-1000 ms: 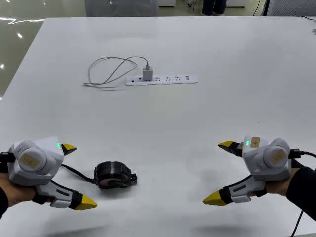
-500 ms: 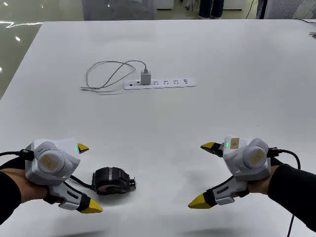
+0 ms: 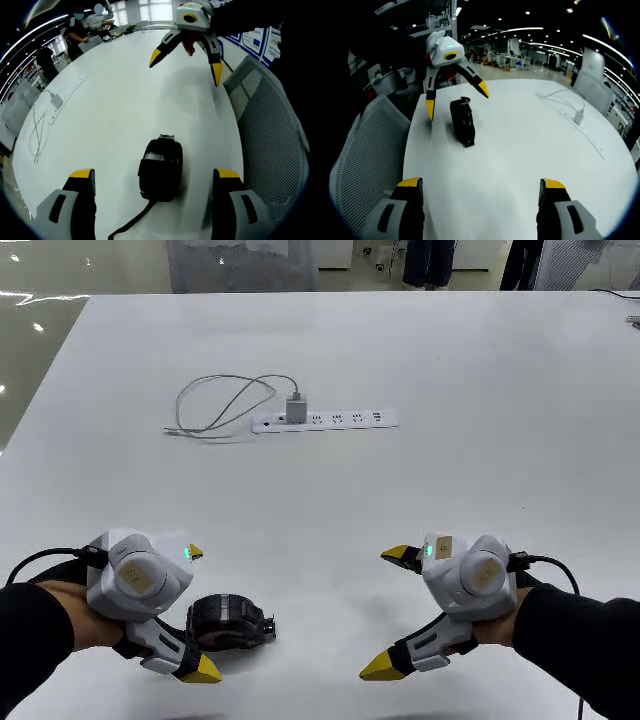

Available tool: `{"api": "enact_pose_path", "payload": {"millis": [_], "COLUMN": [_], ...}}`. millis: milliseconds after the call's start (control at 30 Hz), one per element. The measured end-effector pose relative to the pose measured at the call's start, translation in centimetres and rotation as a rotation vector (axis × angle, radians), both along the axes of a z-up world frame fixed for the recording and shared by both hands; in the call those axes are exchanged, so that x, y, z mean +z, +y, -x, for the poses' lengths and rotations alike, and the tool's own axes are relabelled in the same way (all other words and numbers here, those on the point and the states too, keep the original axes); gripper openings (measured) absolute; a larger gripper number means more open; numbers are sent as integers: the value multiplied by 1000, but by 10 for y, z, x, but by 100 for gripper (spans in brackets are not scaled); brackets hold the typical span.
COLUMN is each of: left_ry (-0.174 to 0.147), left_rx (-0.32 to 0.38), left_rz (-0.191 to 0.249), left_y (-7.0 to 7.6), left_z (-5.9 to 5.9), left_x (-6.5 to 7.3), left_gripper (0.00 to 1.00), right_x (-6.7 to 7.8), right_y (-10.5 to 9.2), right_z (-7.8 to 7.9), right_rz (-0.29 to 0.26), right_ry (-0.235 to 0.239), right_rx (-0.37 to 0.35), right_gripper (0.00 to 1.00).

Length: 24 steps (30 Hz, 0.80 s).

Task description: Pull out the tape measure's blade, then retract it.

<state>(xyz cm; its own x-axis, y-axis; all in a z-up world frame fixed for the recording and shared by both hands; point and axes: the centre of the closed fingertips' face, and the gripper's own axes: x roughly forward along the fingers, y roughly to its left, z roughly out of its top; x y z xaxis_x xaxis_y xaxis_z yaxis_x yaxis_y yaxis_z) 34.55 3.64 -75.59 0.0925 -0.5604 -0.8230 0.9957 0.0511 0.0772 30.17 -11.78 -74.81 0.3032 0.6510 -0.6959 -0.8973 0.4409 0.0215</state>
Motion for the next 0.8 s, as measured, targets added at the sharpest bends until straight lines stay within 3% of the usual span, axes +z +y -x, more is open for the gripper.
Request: {"api": "enact_pose_path", "payload": {"millis": [67, 200, 433, 600, 800], "left_ry": [-17, 9, 25, 6, 28], "left_rx": [-21, -5, -8, 16, -1], "left_rz": [-14, -13, -21, -16, -16], "left_y": [0, -3, -7, -10, -15], "left_z": [-1, -2, 1, -5, 1], "left_x": [-3, -7, -11, -11, -12], "left_gripper": [88, 89, 85, 71, 56], "right_x": [-5, -10, -13, -16, -21], "right_y": [4, 13, 25, 34, 49], "right_z": [-2, -8, -17, -21, -24], "right_rz": [6, 8, 12, 18, 20], "right_ry": [4, 12, 6, 4, 10], "right_rx": [13, 25, 53, 72, 94], "right_gripper": [94, 94, 91, 88, 86]}}
